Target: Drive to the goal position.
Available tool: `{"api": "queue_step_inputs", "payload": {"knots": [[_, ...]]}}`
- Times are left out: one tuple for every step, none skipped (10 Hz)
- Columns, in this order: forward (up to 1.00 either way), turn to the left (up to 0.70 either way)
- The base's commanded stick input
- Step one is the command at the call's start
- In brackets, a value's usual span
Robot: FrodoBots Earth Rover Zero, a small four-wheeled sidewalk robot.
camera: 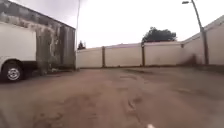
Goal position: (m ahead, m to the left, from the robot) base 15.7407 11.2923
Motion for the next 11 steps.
{"api": "queue_step_inputs", "payload": {"knots": [[0.7, 0.0], [0.7, 0.0], [0.7, 0.0], [0.7, 0.0], [0.7, 0.0], [0.7, 0.0], [0.7, 0.0], [0.7, 0.0], [0.7, 0.0], [0.7, 0.0], [0.7, 0.0]]}}
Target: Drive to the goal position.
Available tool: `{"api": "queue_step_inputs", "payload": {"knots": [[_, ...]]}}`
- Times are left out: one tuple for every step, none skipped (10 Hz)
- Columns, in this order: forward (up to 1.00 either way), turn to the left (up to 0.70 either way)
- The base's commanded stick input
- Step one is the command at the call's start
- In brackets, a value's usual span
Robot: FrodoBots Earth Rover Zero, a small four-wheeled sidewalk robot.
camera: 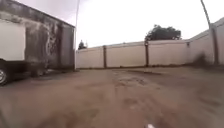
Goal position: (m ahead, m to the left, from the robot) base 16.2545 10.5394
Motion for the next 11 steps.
{"api": "queue_step_inputs", "payload": {"knots": [[0.7, 0.0], [0.7, 0.0], [0.7, 0.0], [0.7, 0.0], [0.7, 0.0], [0.7, 0.0], [0.7, 0.0], [0.7, 0.0], [0.7, 0.0], [0.7, 0.0], [0.7, 0.0]]}}
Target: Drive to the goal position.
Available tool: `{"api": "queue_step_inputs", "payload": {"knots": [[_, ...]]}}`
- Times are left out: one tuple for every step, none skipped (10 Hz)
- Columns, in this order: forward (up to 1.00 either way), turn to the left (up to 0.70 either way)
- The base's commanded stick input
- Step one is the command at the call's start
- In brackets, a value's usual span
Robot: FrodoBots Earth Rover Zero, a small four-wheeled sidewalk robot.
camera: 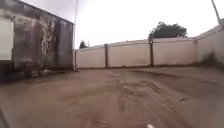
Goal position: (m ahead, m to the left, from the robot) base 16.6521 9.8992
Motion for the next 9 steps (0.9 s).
{"api": "queue_step_inputs", "payload": {"knots": [[0.7, 0.0], [0.7, 0.0], [0.7, 0.0], [0.7, 0.0], [0.7, 0.0], [0.7, 0.0], [0.7, 0.0], [0.7, 0.0], [0.7, 0.0]]}}
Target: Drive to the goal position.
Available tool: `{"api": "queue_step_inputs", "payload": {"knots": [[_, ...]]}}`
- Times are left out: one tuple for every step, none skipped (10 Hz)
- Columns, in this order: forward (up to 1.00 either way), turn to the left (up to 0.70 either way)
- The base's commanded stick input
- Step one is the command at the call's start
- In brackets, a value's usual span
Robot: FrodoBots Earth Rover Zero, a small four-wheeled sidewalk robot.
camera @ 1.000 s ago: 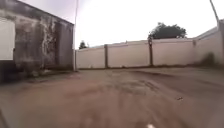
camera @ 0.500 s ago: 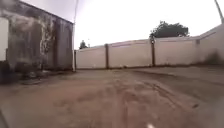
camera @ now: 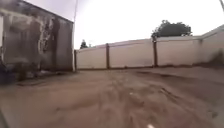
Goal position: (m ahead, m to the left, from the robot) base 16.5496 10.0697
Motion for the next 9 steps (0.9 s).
{"api": "queue_step_inputs", "payload": {"knots": [[0.7, 0.0], [0.7, 0.0], [0.7, 0.0], [0.7, 0.0], [0.7, 0.0], [0.7, 0.0], [0.7, 0.0], [0.7, 0.0], [0.7, 0.0]]}}
